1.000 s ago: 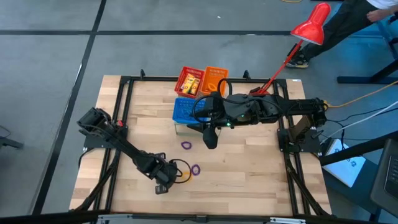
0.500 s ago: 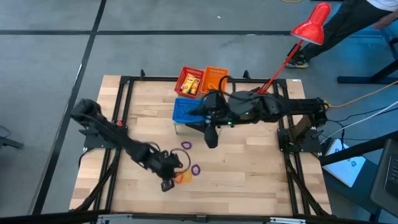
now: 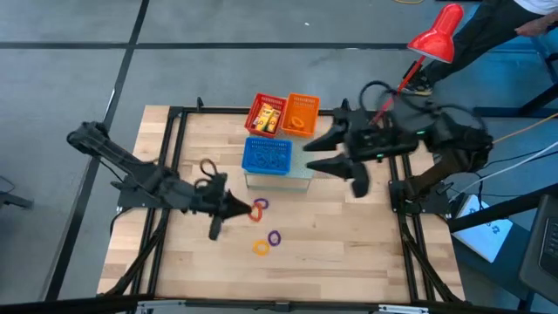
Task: Pick & Place Office Desk Supplies
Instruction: Put the orange spring keychain into the orange basket on the shelf
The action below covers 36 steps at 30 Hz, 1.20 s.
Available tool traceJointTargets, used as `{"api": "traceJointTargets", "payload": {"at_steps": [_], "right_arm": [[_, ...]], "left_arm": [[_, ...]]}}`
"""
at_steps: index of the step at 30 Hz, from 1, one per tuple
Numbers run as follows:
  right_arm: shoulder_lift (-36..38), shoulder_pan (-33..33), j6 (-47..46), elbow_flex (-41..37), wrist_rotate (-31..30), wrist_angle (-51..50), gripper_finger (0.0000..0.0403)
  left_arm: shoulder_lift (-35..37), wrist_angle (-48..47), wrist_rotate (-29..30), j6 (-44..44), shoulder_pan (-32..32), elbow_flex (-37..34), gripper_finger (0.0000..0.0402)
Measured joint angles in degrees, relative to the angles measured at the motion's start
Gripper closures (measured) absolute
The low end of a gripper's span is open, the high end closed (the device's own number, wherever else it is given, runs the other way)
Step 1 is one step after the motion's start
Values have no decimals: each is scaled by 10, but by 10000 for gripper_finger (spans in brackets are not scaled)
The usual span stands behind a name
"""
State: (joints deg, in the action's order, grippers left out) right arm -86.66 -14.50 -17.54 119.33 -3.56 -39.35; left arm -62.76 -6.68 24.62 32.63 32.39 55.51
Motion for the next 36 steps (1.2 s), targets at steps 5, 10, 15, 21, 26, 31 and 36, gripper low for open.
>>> {"api": "traceJointTargets", "payload": {"at_steps": [5, 10, 15, 21, 26, 31, 36], "right_arm": [[55, -55, 46, -4, -110, -39, 197], [145, -131, 75, -107, -226, 1, 197], [273, -175, 81, -338, -275, 168, 197], [406, -184, 115, -600, -256, 414, 197], [464, -183, 70, -715, -262, 485, 197], [494, -183, 70, -769, -260, 537, 197], [505, -178, 54, -784, -259, 540, 197]], "left_arm": [[46, 26, 9, -75, -30, 0, 391], [58, 84, -51, -150, -95, 0, 390], [46, 126, -186, -164, -206, 0, 390], [16, 156, -314, -171, -340, 0, 391], [-35, 207, -396, -154, -430, 0, 390], [-111, 299, -436, -121, -493, 0, 390], [-202, 324, -475, -99, -538, 50, 390]]}}
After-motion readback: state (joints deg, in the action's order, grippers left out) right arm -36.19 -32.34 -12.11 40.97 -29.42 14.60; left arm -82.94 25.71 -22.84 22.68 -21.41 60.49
